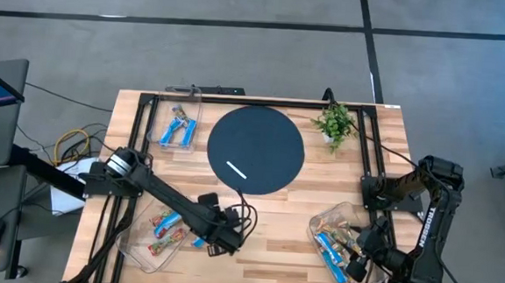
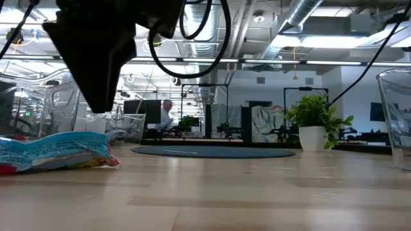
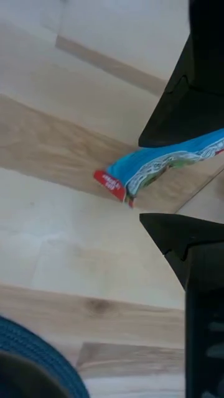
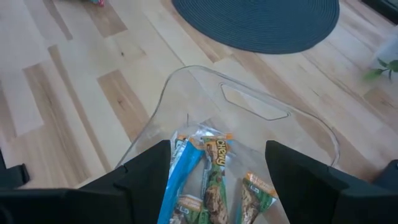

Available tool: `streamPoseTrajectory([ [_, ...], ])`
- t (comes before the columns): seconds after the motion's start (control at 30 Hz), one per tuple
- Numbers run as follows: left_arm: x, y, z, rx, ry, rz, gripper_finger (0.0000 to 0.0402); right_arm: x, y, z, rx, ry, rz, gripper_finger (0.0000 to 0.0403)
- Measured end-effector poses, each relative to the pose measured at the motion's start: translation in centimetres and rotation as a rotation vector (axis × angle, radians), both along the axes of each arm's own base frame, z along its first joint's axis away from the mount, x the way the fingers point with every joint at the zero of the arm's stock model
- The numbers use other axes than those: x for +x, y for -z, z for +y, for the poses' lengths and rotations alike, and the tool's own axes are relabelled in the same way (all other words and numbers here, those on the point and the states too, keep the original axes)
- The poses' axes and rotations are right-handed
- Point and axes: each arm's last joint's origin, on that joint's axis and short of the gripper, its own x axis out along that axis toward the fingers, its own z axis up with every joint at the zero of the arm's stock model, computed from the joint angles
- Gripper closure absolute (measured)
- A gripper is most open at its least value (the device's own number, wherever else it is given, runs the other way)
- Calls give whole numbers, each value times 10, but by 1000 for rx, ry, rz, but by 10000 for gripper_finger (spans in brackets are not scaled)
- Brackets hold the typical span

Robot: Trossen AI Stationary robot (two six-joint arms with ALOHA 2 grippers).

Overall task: Pick and place Granola Bars by type
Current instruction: Put the red granola bar into the bottom left transparent bin

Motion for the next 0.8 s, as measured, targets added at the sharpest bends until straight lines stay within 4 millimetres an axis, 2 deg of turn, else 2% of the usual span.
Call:
streamPoseTrajectory([
  [0.23,-5,0,-9,10,36,-7,224,0,0,-1,-9,0,2,149],
  [0.47,-4,0,-9,48,86,-17,224,0,0,-1,-13,-3,-4,149],
  [0.8,-4,0,-9,34,33,-24,224,0,0,-1,-14,-4,-5,149],
])
